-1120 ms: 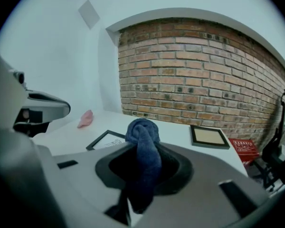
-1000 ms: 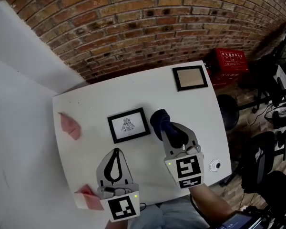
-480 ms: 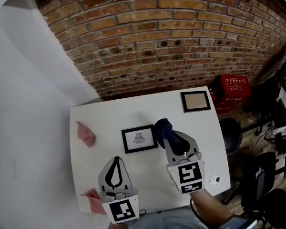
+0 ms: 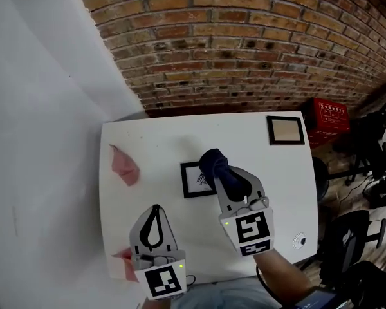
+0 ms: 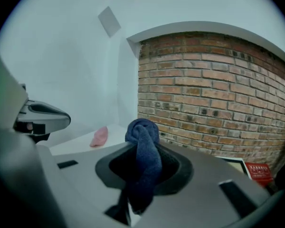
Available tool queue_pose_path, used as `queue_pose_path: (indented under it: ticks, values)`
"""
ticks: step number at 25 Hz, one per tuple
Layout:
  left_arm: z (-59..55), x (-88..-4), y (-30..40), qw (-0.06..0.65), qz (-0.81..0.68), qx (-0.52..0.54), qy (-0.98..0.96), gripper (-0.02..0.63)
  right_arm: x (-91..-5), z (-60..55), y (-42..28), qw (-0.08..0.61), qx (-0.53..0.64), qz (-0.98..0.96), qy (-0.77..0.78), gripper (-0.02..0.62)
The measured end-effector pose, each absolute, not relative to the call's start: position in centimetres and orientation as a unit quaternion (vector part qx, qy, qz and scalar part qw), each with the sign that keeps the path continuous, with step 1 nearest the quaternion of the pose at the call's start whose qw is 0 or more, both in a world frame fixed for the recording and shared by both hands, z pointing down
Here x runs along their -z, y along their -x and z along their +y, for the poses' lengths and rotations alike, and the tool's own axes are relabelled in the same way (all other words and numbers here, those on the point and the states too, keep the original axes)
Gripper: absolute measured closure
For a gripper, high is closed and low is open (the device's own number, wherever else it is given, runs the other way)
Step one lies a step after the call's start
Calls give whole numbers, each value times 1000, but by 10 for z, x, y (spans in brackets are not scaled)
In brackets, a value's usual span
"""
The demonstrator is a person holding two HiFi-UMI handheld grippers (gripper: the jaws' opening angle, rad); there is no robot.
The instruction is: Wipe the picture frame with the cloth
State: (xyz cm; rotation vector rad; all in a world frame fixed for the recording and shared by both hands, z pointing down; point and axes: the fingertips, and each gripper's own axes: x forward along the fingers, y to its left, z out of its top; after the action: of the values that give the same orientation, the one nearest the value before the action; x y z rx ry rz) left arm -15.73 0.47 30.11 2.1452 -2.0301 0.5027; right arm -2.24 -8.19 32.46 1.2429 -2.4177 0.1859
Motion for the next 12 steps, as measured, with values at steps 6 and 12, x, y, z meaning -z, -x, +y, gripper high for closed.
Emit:
queue_pose_path:
  ticks: [6, 12]
  values:
    - [-7, -319, 189, 90, -682, -168, -706, 597, -344, -89, 55, 221, -70, -872, -431, 512]
    - [-23, -333, 208, 96, -677, -176, -708, 597, -373, -98, 80, 251, -70, -869, -420, 512]
